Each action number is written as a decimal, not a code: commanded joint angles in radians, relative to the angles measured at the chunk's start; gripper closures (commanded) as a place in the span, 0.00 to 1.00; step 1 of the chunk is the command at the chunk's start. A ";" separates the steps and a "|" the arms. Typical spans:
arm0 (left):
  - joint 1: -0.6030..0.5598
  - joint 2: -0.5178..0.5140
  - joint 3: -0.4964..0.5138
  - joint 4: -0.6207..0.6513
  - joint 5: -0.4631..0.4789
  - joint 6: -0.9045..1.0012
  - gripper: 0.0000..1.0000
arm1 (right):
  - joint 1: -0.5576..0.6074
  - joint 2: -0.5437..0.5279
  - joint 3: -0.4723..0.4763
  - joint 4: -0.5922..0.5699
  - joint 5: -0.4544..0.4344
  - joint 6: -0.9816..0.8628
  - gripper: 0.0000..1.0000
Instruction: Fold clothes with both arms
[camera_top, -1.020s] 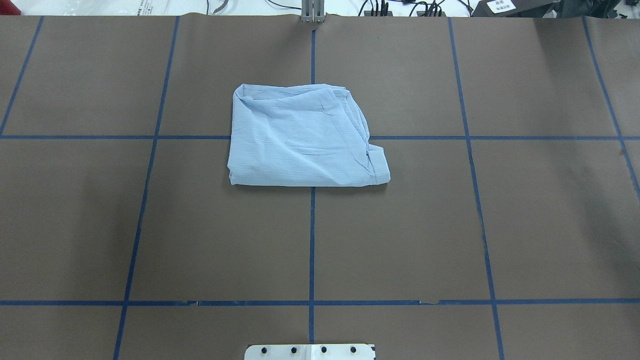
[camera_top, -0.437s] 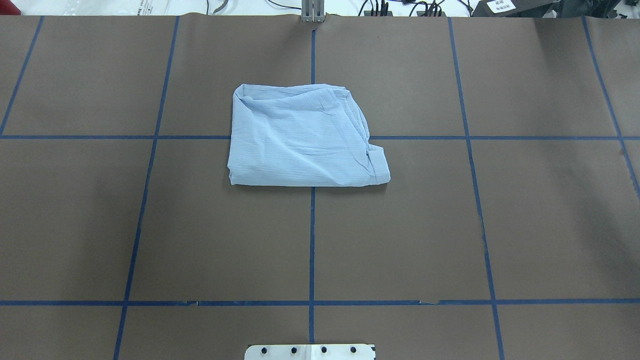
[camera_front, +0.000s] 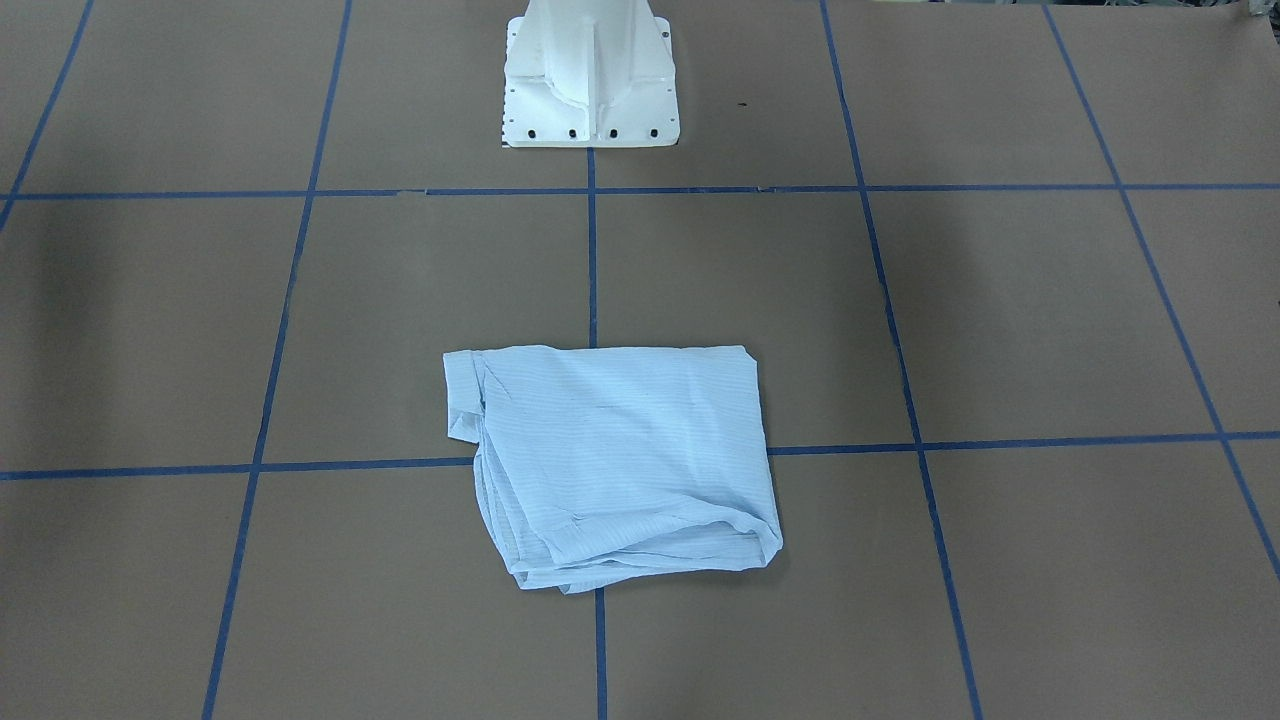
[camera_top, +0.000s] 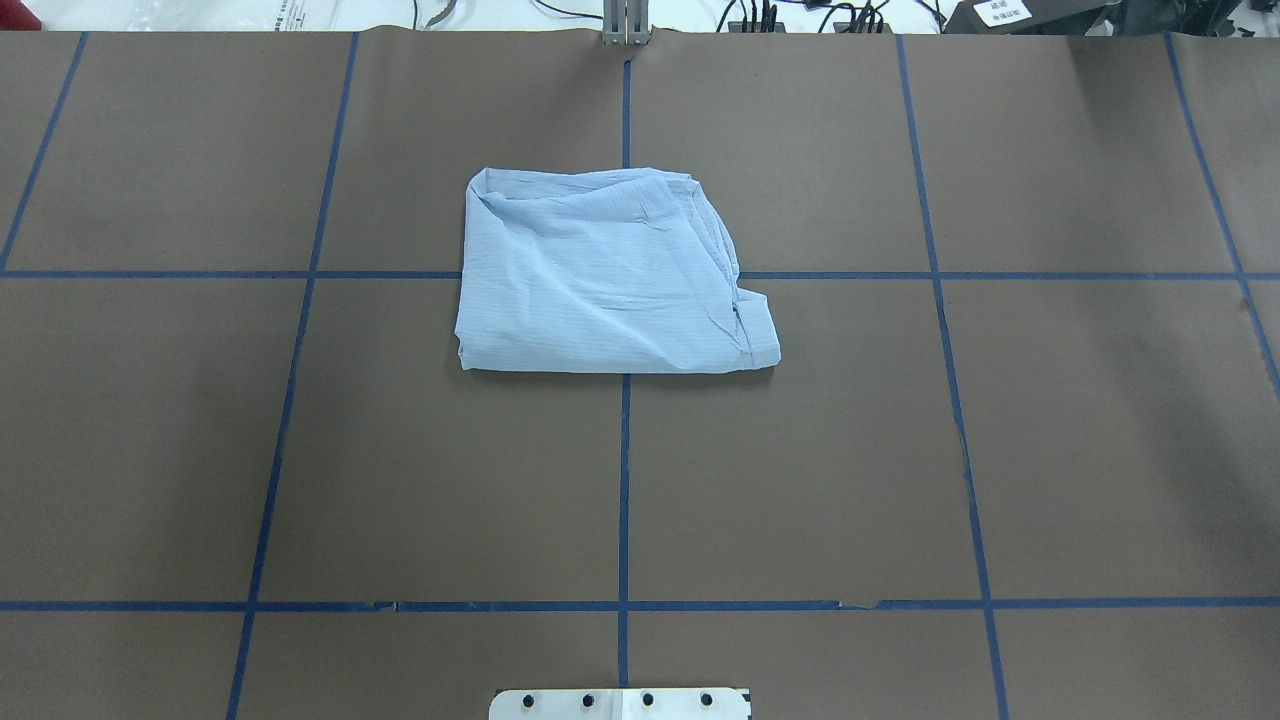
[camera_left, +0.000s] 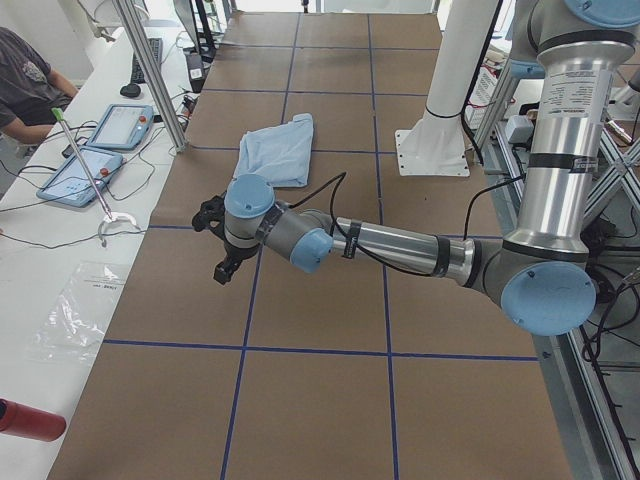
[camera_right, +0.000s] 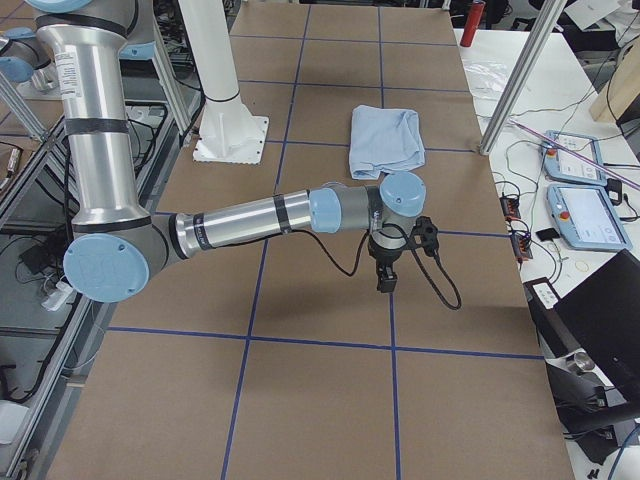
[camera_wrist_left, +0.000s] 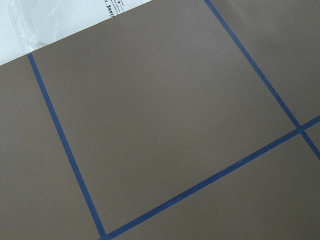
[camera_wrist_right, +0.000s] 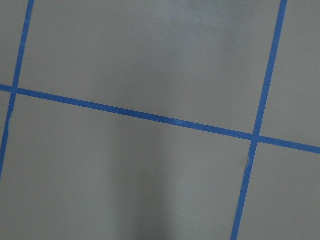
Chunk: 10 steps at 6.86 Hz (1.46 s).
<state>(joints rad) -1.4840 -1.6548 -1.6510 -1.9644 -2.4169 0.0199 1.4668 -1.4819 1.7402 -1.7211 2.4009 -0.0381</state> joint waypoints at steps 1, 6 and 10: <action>-0.001 0.001 0.005 -0.001 -0.002 0.002 0.00 | 0.000 0.000 0.004 0.000 0.001 0.000 0.00; 0.001 0.001 0.004 -0.001 -0.002 0.000 0.00 | 0.000 0.000 0.019 0.000 0.004 0.001 0.00; 0.001 0.000 0.002 -0.002 -0.002 0.000 0.00 | 0.000 0.002 0.030 0.000 0.004 0.004 0.00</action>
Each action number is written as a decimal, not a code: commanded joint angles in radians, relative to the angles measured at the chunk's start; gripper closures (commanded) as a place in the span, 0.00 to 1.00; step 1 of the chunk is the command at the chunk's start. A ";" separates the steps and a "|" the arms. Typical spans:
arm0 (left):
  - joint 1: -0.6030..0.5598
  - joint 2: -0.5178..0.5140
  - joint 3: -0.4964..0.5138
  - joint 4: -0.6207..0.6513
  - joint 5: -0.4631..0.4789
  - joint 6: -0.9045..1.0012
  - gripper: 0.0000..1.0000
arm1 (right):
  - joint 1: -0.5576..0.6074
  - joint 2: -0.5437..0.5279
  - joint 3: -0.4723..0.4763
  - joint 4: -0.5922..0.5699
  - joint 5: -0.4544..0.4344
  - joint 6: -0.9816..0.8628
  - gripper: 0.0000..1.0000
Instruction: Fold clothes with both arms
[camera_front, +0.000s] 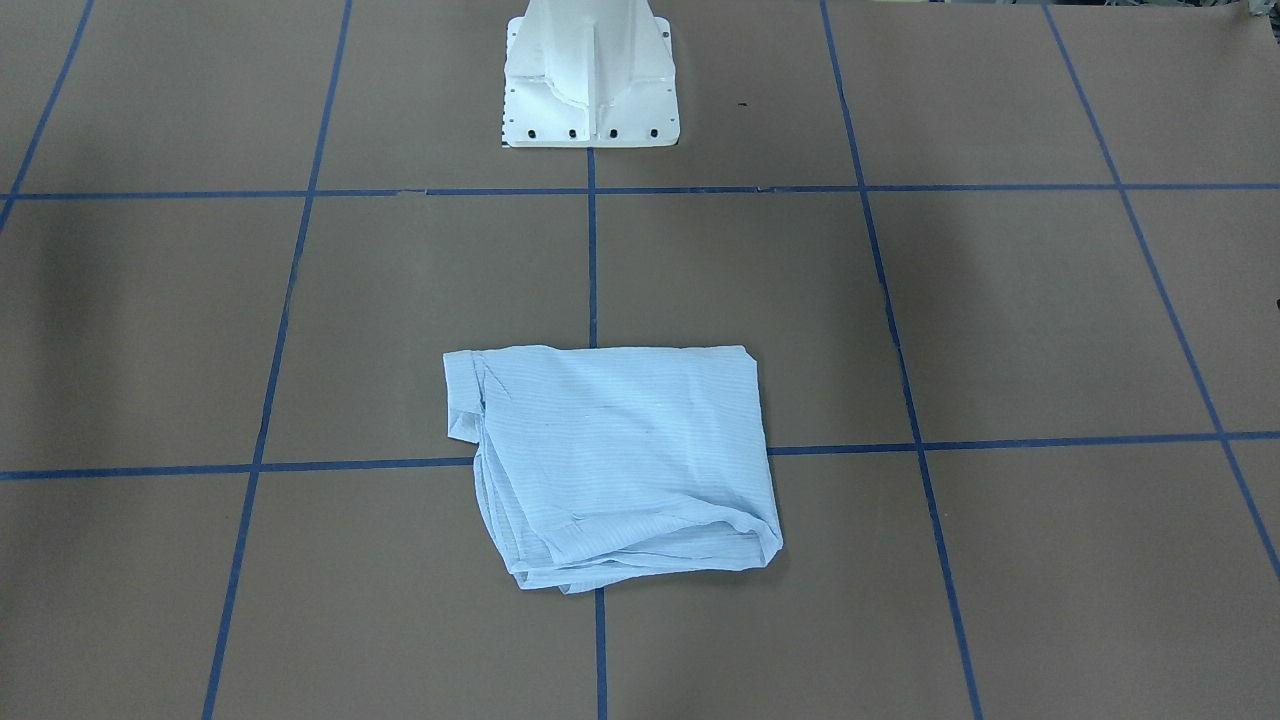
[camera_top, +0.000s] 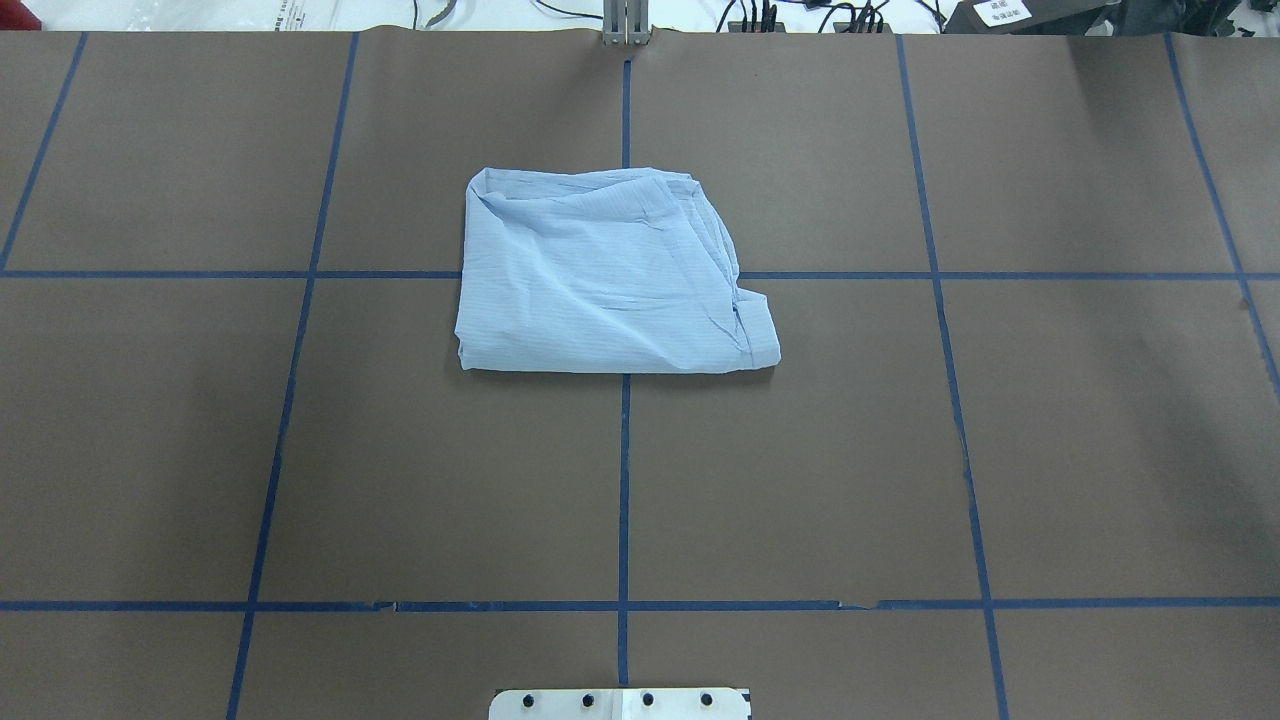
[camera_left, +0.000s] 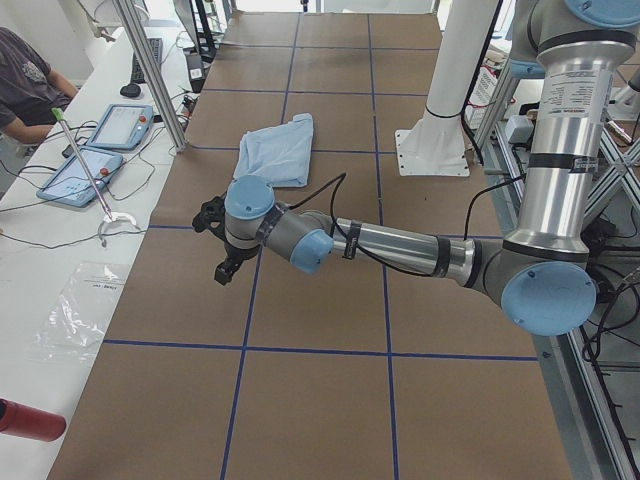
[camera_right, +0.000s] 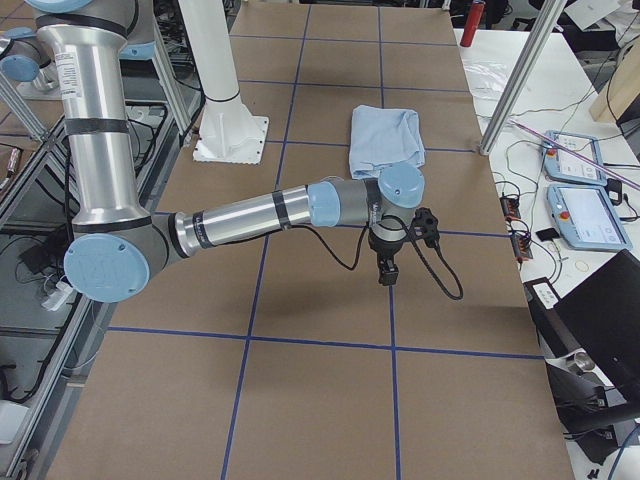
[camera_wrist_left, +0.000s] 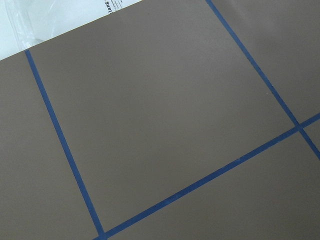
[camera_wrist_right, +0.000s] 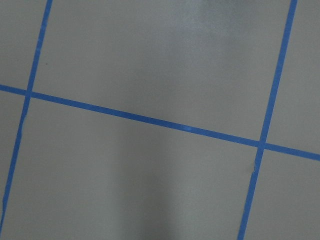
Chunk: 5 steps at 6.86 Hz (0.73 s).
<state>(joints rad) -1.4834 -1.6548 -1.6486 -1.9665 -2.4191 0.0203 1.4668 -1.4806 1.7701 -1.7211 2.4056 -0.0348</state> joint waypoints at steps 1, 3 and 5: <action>0.000 -0.002 0.000 0.000 0.000 0.000 0.00 | 0.000 -0.001 0.003 0.000 -0.002 0.001 0.00; 0.000 -0.005 0.000 0.000 0.000 0.000 0.00 | 0.000 0.003 0.012 0.000 0.001 0.001 0.00; 0.000 -0.005 -0.010 0.001 0.000 0.000 0.00 | 0.000 -0.003 0.017 -0.002 0.001 0.001 0.00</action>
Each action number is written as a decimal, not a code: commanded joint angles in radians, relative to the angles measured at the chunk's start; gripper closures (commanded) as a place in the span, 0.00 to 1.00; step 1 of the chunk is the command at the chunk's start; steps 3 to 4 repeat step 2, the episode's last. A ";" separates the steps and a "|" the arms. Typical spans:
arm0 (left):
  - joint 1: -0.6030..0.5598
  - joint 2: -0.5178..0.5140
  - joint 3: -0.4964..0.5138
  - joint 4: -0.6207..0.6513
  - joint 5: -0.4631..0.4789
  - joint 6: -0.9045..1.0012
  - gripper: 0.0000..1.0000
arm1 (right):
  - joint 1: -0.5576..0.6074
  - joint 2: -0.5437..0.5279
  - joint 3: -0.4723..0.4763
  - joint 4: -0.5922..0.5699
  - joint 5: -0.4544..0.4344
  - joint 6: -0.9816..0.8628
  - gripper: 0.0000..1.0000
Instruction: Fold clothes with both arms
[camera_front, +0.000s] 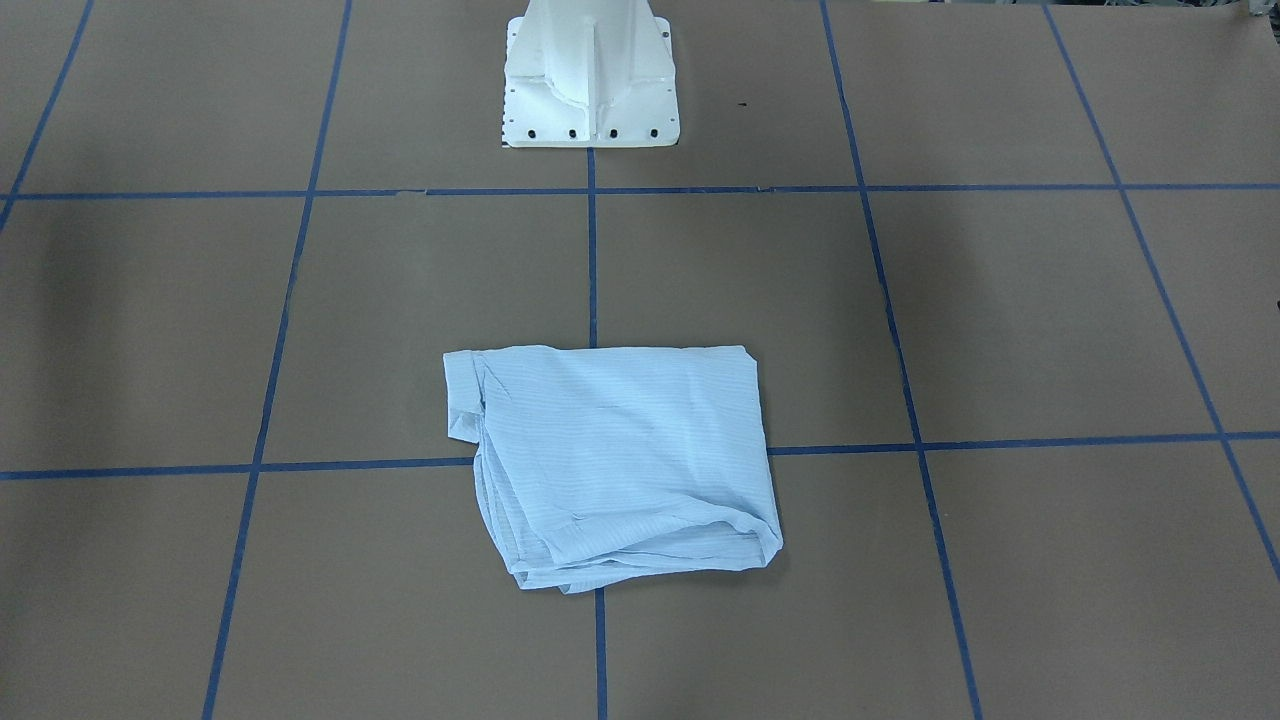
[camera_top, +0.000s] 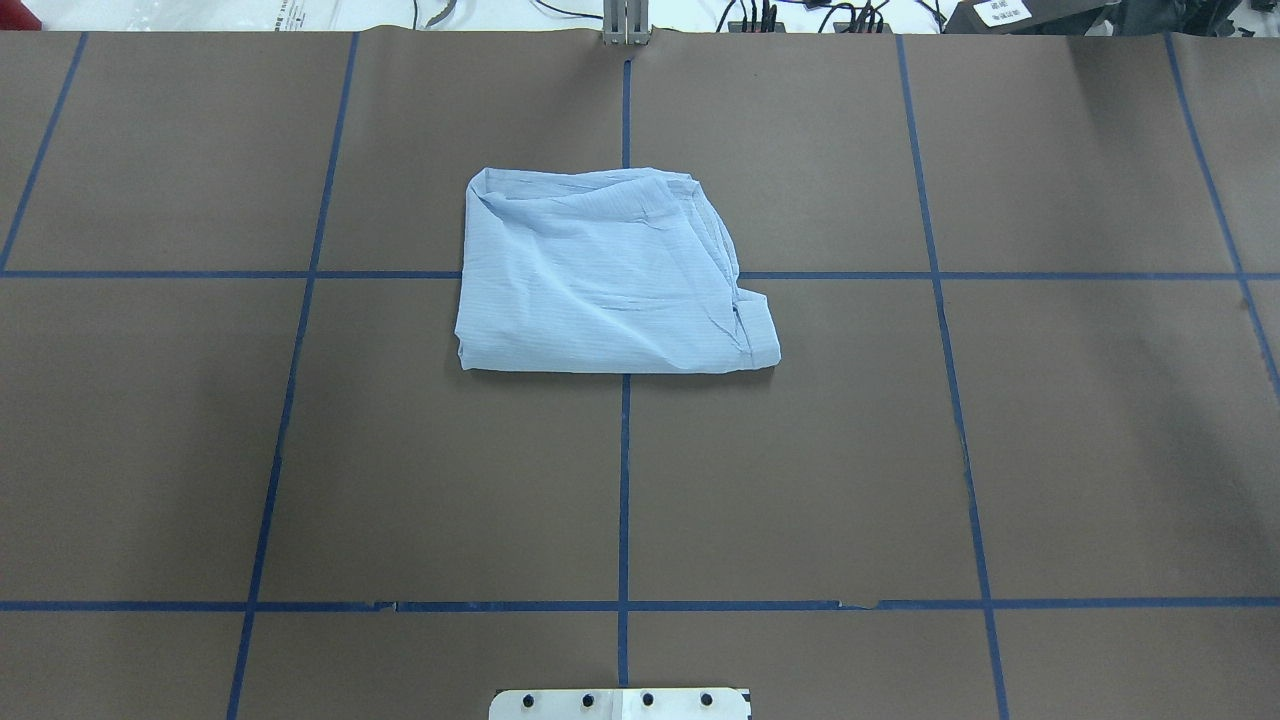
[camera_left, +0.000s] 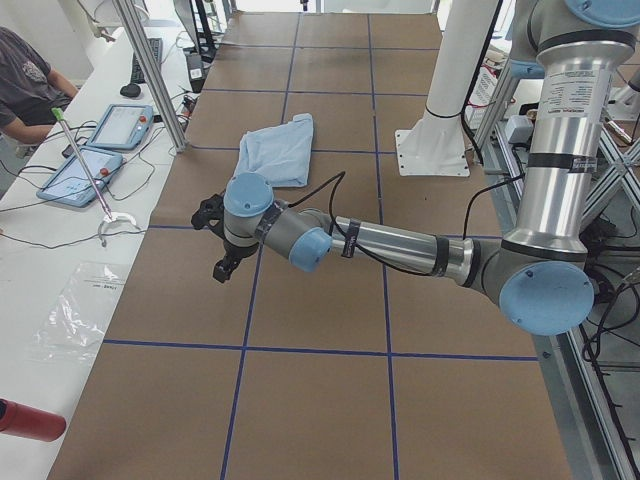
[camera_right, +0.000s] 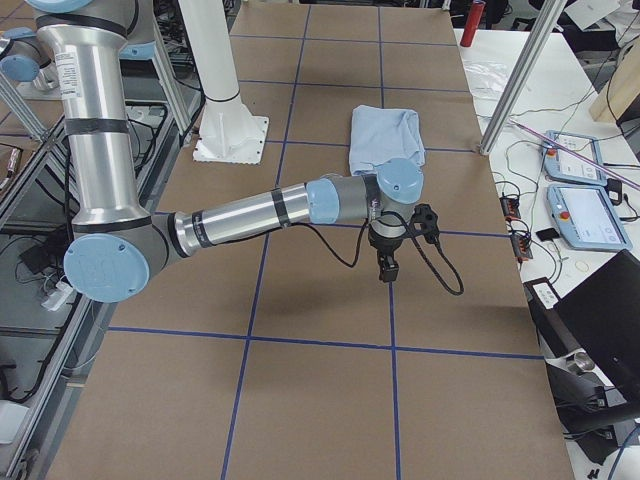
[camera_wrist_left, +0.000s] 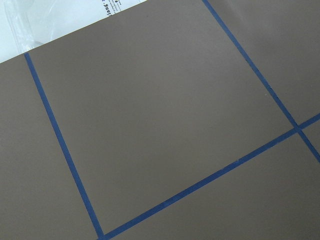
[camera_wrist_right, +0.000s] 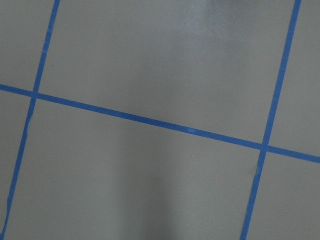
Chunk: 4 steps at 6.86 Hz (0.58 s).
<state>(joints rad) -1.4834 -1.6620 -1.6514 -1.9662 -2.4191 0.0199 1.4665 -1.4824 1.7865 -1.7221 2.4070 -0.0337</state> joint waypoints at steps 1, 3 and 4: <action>0.000 0.002 -0.008 0.001 0.000 0.000 0.00 | 0.000 -0.002 -0.004 -0.001 -0.002 0.000 0.00; -0.001 0.007 -0.024 0.006 0.002 0.000 0.00 | 0.000 -0.002 0.004 -0.001 0.000 0.000 0.00; -0.001 0.007 -0.024 0.006 0.002 0.000 0.00 | 0.000 -0.002 0.004 -0.001 0.000 0.000 0.00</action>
